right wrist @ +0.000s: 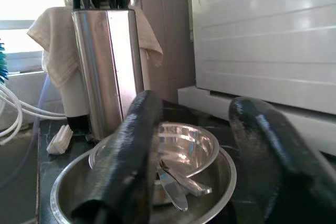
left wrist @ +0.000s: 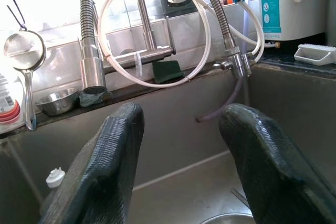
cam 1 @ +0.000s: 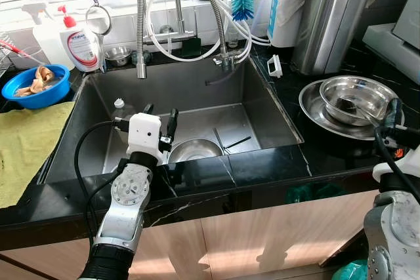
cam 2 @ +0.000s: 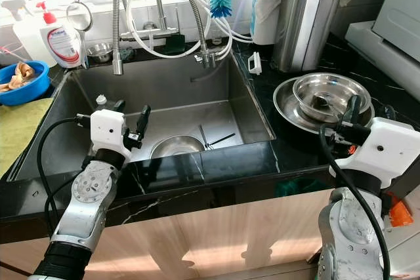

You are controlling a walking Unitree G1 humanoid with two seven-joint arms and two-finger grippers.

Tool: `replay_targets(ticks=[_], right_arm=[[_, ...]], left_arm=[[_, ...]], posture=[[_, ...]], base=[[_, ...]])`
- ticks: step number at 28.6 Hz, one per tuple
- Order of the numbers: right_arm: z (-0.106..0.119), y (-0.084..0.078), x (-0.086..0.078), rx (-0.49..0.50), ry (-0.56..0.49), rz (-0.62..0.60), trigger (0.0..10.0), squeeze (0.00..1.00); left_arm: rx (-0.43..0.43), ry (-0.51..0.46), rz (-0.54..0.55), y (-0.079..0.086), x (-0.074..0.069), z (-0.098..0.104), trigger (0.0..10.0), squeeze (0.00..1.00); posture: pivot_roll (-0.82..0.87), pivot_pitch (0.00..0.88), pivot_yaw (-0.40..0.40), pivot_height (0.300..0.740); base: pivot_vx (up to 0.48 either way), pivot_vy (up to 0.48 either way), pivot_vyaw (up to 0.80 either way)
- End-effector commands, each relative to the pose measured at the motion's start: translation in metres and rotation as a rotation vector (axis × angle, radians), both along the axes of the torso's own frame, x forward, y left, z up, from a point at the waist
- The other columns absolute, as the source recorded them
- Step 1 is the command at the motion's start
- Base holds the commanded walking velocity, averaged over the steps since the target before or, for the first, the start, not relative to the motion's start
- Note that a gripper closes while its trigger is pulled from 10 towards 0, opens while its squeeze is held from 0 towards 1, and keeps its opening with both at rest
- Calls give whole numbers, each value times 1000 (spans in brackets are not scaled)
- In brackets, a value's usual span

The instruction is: Kitchen organization

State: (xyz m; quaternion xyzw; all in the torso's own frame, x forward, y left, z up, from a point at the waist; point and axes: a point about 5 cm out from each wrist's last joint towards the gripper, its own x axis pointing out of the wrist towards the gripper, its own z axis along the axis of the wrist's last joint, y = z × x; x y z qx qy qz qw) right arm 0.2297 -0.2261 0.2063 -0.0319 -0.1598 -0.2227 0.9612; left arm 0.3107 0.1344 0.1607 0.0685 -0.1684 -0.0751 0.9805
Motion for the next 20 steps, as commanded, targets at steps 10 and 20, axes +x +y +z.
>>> replay_targets(ticks=[10, 20], right_arm=[[-11, -1, 4, 46, 59, -33, 10000, 0], [-18, -6, 5, 59, 107, -74, 10000, 0]], left_arm=[[7, 5, 2, 4, 1, 1, 10000, 0], [8, 8, -1, 3, 0, 0, 10000, 0]], posture=[[-159, 0, 91, 740], [-156, 0, 88, 740]], base=[[0, 0, 0], [0, 0, 0]])
